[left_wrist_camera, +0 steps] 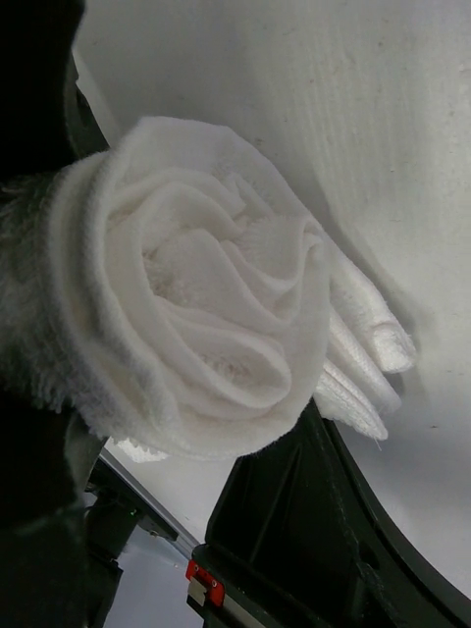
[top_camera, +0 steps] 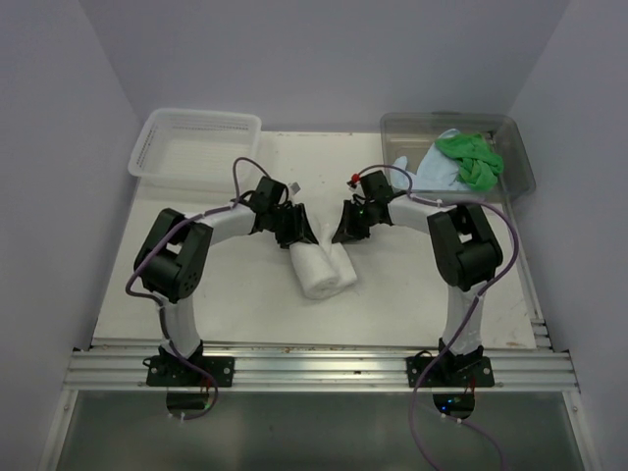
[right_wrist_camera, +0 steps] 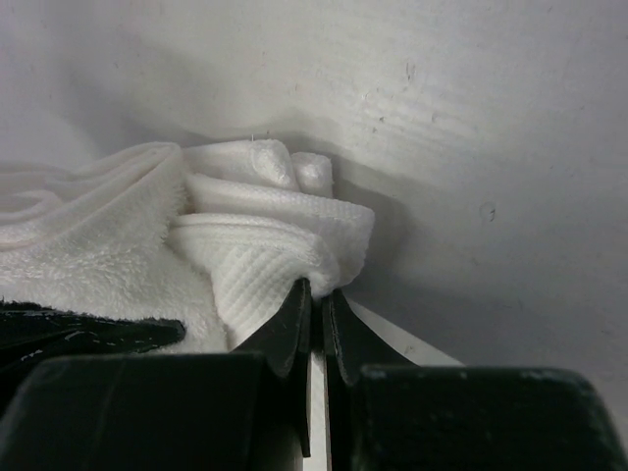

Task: Roll the towels
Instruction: Roll the towel

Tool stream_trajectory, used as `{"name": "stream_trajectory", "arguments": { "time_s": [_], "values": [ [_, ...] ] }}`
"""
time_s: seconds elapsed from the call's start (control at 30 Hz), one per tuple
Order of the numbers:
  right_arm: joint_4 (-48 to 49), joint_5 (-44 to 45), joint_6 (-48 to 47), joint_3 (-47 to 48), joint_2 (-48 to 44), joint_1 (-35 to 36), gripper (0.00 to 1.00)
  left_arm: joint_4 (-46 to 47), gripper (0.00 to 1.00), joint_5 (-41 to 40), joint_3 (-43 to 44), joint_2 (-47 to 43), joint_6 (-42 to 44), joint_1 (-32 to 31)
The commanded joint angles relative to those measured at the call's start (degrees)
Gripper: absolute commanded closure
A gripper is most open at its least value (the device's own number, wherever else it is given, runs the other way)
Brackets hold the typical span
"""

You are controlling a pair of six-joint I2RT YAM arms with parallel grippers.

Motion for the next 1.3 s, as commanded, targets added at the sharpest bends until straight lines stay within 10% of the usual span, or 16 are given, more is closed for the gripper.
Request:
{"name": "stream_trajectory", "arguments": {
  "time_s": [0.0,0.5,0.77,1.27],
  "values": [
    [-0.8,10.2,-5.8,5.4,3.3,-1.5,1.00,-5.0,0.67,6.8,1.2,4.4,2.5,-1.3],
    [-5.9,13.1,-10.5,12.9,4.7,-1.5,1.00,-8.6,0.69,5.1,2.8,9.5,1.9,-1.1],
    [-6.4,20.1,-7.2,4.2,-12.8,0.3,0.35,-10.5,0.69,-0.7,3.4,8.2,-2.5,-1.2],
    [-11.8,56.3,-19.2,7.8,-16.8,31.8,0.17,-10.4,0.68,0.5,3.4,9.0,-2.5,-1.3]
  ]
}}
